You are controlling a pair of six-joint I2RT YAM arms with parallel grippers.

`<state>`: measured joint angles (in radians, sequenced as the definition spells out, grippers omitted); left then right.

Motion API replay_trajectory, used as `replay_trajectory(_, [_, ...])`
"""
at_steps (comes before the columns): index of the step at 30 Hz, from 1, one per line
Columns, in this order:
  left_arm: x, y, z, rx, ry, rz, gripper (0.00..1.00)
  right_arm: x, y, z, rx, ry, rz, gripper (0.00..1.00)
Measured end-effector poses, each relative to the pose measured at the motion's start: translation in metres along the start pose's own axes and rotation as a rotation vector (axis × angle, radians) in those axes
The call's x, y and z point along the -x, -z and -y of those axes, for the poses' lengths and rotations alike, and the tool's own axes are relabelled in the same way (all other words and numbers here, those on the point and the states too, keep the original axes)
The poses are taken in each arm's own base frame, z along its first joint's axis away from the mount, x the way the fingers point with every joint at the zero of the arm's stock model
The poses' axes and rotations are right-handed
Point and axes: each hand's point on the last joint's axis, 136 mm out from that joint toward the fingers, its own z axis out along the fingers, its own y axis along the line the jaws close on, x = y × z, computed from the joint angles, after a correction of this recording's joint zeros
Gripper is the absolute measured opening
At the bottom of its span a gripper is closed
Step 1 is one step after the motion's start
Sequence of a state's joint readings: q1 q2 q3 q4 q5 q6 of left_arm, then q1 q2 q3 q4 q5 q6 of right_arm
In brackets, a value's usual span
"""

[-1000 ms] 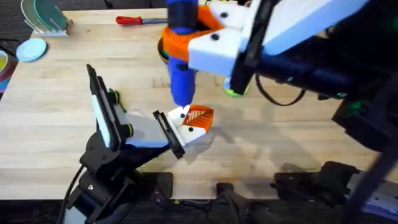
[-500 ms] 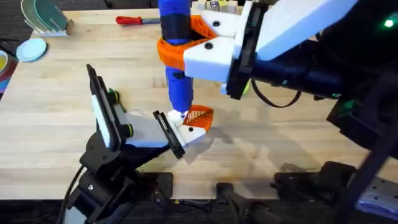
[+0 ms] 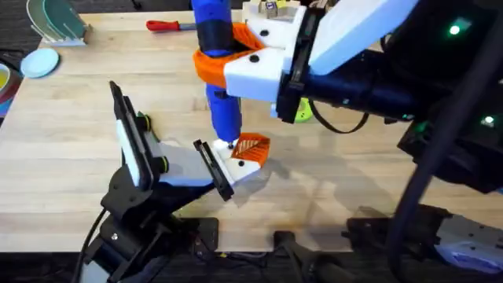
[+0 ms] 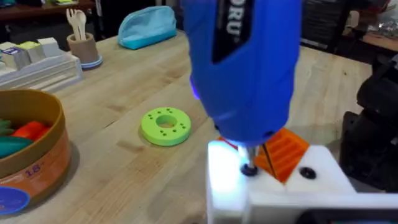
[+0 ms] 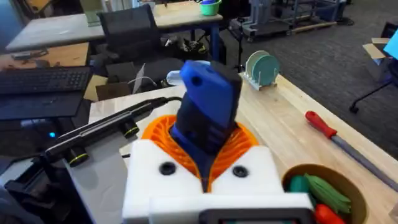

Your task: Pick up the gripper from the table and insert it into the empty holder that is missing its gripper. Then pick up a screw, insert it into the mounting hole, and use the screwdriver to tighten it. Finally, clean up the table by picking up the vegetable and placing it into the bucket.

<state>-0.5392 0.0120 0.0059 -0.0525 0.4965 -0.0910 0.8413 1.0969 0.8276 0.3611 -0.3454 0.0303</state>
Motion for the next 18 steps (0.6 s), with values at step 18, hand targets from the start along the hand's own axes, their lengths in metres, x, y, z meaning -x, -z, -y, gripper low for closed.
replay_trajectory(18, [0.000, 0.000, -0.001, 0.004, -0.001, 0.001, 0.012, 0.065, 0.040, 0.021, -0.085, 0.101, 0.209, 0.022])
